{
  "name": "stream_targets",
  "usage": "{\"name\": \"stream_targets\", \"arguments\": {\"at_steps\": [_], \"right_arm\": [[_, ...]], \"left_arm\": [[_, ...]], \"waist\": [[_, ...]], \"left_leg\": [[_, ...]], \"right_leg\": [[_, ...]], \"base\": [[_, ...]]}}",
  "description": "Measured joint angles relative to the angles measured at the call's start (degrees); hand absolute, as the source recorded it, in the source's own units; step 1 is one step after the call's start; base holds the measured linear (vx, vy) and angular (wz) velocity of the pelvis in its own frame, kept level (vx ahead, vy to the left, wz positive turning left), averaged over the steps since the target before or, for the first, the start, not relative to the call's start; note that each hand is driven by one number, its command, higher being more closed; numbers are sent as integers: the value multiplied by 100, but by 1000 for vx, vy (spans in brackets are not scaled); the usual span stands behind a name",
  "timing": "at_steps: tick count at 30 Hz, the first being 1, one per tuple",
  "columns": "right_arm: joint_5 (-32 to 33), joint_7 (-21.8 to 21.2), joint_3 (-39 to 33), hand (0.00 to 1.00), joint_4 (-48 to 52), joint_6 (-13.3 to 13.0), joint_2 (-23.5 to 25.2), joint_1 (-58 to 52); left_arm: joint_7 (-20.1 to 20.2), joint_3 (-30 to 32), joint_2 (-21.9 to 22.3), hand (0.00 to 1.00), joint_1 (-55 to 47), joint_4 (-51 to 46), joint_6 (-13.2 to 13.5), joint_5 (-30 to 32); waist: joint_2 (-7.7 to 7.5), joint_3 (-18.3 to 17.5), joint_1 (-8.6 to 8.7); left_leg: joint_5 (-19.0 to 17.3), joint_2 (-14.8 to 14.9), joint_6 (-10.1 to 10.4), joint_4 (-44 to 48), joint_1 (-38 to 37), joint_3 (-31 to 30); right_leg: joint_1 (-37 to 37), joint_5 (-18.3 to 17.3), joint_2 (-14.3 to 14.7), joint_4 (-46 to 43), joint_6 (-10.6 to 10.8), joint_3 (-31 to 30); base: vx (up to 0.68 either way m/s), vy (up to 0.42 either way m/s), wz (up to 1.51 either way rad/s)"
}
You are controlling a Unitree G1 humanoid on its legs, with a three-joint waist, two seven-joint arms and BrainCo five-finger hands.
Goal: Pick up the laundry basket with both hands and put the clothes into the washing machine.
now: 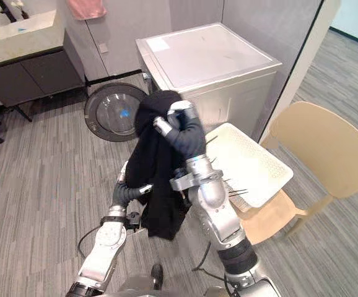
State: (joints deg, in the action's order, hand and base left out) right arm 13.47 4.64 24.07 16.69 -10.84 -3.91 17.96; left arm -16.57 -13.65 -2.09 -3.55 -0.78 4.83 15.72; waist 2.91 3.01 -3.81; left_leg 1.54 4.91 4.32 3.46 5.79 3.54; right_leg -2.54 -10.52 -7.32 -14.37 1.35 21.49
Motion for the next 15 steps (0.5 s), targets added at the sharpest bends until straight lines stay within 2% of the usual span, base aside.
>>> {"name": "stream_targets", "arguments": {"at_steps": [2, 5, 6, 9, 15], "right_arm": [[43, -82, 160, 100, -112, 1, 123, 58], [253, -163, 684, 100, -545, 35, 578, 285], [328, -224, 950, 100, -670, 44, 695, 365], [780, -265, 1442, 100, -916, 78, 852, 493], [1257, -323, 1625, 100, -1139, 154, 862, 506]], "left_arm": [[-86, -127, 1, 0, 317, 90, -38, 337], [-151, -273, -105, 0, 643, 320, -159, 704], [-205, -321, -172, 100, 728, 411, -199, 766], [-248, -484, -286, 100, 1049, 643, -218, 934], [-251, -613, -354, 100, 1257, 1004, -341, 972]], "waist": [[19, -22, -20], [-149, -43, -13], [-187, -71, -11], [-227, -113, -10], [-221, -129, 40]], "left_leg": [[276, -35, -3, -532, -216, -36], [351, -212, -54, -575, -395, -12], [350, -267, -58, -610, -479, -8], [430, -313, -167, -888, -603, -28], [450, -321, -170, -926, -613, -54]], "right_leg": [[35, 228, 1, 208, 67, 20], [343, 441, -77, 602, 211, -123], [420, 481, -89, 655, 247, -156], [424, 531, -99, 668, 284, -189], [427, 570, -74, 724, 265, -267]], "base": [[-2, 159, 17], [-57, 158, 0], [-43, 91, -4], [-89, 84, 3], [-78, 28, -1]]}}
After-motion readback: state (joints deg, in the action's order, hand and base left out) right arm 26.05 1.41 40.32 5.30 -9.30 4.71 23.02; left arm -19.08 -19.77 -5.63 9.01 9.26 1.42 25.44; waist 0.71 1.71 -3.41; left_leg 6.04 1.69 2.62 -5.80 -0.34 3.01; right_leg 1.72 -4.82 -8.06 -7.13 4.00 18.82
